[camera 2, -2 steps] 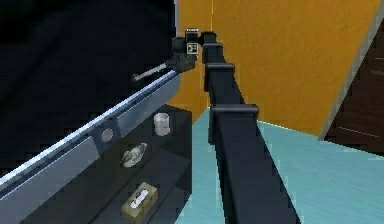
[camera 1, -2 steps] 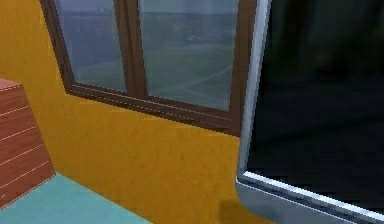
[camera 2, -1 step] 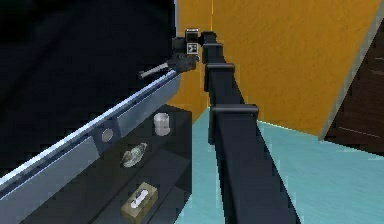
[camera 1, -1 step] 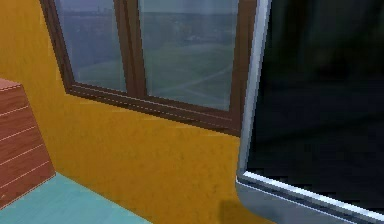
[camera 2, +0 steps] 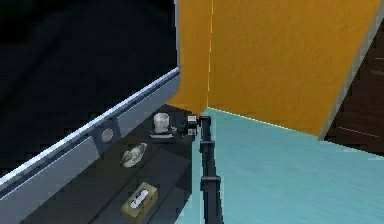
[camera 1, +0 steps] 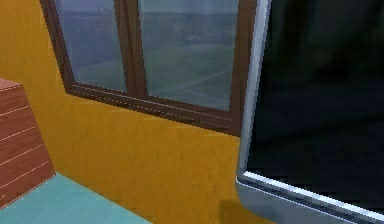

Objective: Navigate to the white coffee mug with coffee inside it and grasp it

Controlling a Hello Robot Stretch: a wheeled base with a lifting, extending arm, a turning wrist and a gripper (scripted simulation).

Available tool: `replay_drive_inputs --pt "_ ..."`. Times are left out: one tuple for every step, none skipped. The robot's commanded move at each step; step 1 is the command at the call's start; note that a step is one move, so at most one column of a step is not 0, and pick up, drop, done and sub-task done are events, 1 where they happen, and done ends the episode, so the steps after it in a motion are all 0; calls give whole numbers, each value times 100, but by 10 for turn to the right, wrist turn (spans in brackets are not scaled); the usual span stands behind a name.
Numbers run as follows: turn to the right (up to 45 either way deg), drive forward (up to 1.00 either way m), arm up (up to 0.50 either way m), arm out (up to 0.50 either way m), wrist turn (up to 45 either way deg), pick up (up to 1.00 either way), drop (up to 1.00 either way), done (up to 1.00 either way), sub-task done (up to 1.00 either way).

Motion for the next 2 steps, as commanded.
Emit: replay_drive_inputs --pt "0 0 0 0 0 100 0 0 0" --pt "0 0 10 0 0 0 0 0 0"
